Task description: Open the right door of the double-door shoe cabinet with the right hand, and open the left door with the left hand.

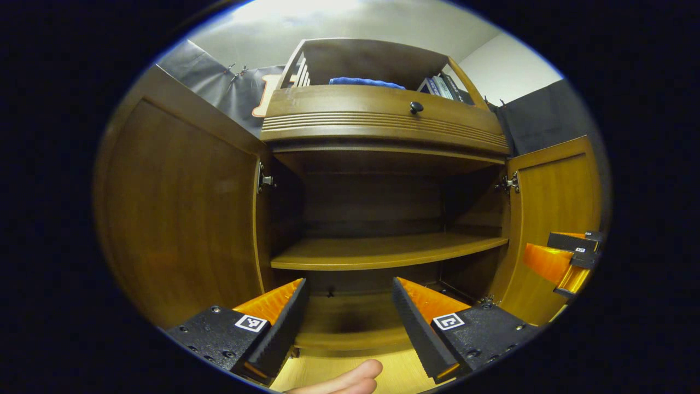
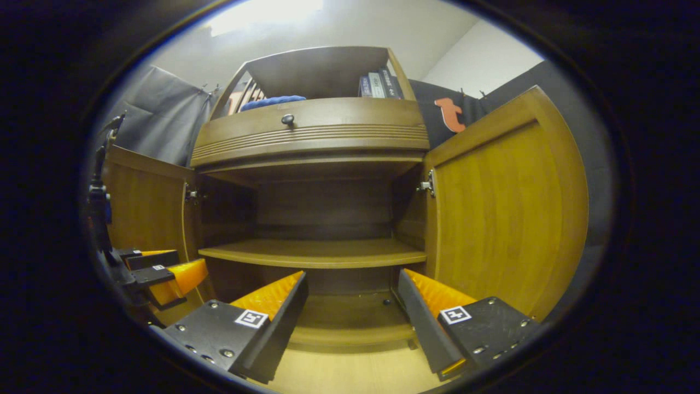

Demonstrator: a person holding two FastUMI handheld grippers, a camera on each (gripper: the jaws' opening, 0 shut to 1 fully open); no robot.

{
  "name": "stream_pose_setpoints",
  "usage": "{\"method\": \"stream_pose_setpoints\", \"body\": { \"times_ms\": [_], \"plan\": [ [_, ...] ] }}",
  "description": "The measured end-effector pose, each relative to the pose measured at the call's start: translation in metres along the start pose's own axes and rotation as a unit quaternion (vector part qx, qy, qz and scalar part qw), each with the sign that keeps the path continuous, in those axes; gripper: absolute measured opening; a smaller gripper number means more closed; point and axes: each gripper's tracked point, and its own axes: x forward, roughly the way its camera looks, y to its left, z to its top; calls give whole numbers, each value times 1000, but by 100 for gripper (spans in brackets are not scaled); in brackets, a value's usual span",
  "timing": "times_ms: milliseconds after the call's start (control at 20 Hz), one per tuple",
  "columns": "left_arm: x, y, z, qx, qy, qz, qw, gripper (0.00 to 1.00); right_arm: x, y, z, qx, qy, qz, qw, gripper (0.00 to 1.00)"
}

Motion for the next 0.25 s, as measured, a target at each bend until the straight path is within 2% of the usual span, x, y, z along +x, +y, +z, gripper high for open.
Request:
{"method": "stream_pose_setpoints", "body": {
  "times_ms": [250],
  "plan": [
    [-10, -5, 6, -16, -1, -11, 1000, 95, -14, 4, 11, 1, -14, 10, 1000, 100]
  ]
}}
